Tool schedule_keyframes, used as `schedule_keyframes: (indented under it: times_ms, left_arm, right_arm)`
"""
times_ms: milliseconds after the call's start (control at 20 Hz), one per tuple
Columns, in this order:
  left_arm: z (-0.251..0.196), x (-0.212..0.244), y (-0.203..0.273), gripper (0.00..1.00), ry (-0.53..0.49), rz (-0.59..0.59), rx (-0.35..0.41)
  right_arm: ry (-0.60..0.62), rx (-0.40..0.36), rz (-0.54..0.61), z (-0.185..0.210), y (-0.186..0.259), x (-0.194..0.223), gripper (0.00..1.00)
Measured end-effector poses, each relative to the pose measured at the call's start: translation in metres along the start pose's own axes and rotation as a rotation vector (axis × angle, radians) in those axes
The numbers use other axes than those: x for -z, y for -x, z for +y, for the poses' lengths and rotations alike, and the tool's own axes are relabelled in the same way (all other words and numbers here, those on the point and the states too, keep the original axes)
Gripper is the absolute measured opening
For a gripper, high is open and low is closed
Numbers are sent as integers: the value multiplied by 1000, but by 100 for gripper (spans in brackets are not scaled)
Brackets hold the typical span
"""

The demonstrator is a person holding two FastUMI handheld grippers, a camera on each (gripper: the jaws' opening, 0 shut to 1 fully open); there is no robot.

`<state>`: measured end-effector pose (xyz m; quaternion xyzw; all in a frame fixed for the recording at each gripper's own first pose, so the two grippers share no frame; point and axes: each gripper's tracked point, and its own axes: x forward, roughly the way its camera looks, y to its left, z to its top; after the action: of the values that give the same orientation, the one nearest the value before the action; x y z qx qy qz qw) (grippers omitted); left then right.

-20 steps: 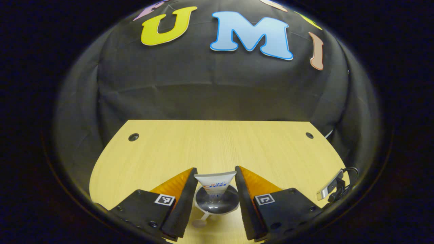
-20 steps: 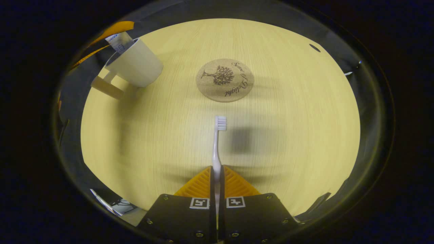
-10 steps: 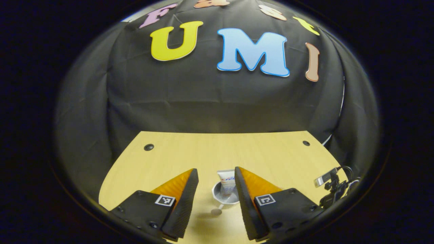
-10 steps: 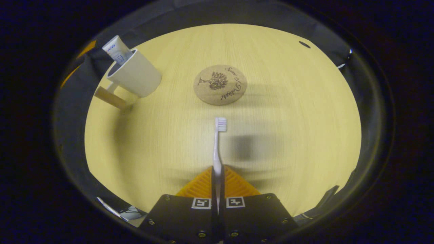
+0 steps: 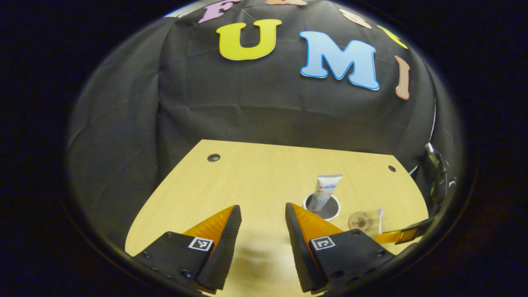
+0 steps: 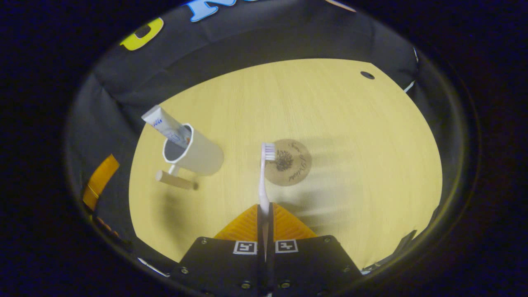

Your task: Put the toothbrush and toothpaste on the desktop into the cup, then pick up the cup and place it on the coaster on the desktop.

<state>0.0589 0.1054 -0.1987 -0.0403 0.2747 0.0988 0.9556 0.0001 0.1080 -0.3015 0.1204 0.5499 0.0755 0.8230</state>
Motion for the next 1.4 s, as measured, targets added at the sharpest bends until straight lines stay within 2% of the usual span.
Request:
schedule_keyframes:
  times_ms: [100, 150, 200, 300, 550, 600, 700, 750, 800, 850, 900, 1100, 1200, 1250, 1300, 1400]
  left_arm:
    - [13, 11, 5, 71, 2, 20, -25]
    - [22, 17, 9, 75, 3, 28, -38]
    - [30, 21, 13, 71, 6, 35, -49]
    - [43, 29, 20, 71, 17, 49, -71]
    - [73, 50, 46, 71, 65, 81, -127]
    - [79, 55, 52, 75, 74, 87, -141]
    - [92, 63, 63, 71, 88, 101, -170]
    - [99, 68, 68, 75, 93, 106, -188]
    - [105, 71, 73, 71, 97, 109, -207]
    - [112, 74, 79, 75, 103, 112, -223]
    - [117, 76, 85, 71, 109, 115, -239]
    - [125, 89, 99, 71, 114, 133, -281]
    - [122, 92, 102, 71, 112, 130, -275]
    - [117, 90, 103, 68, 111, 125, -262]
    - [112, 86, 102, 72, 107, 121, -252]
    - [101, 77, 93, 72, 91, 111, -224]
  right_arm:
    - [-18, -36, -48, 19, 5, -26, 2]
    - [-32, -59, -71, 30, 8, -40, 2]
    - [-49, -83, -93, 42, 10, -51, 2]
    - [-86, -124, -138, 61, 15, -77, 2]
    - [-192, -175, -295, 99, 17, -143, 2]
    - [-205, -174, -316, 106, 14, -151, 2]
    - [-212, -153, -347, 105, 6, -157, 1]
    - [-204, -136, -353, 104, 1, -157, 1]
    - [-190, -118, -363, 104, -5, -156, 2]
    - [-172, -103, -380, 103, -10, -156, 2]
    - [-157, -91, -396, 103, -17, -157, 2]
    - [-144, -95, -426, 107, -42, -145, 2]
    - [-123, -101, -437, 108, -50, -131, 2]
    - [-112, -111, -459, 110, -48, -126, 2]
    - [-98, -109, -475, 110, -48, -122, 3]
    - [-61, -105, -508, 112, -43, -114, 4]
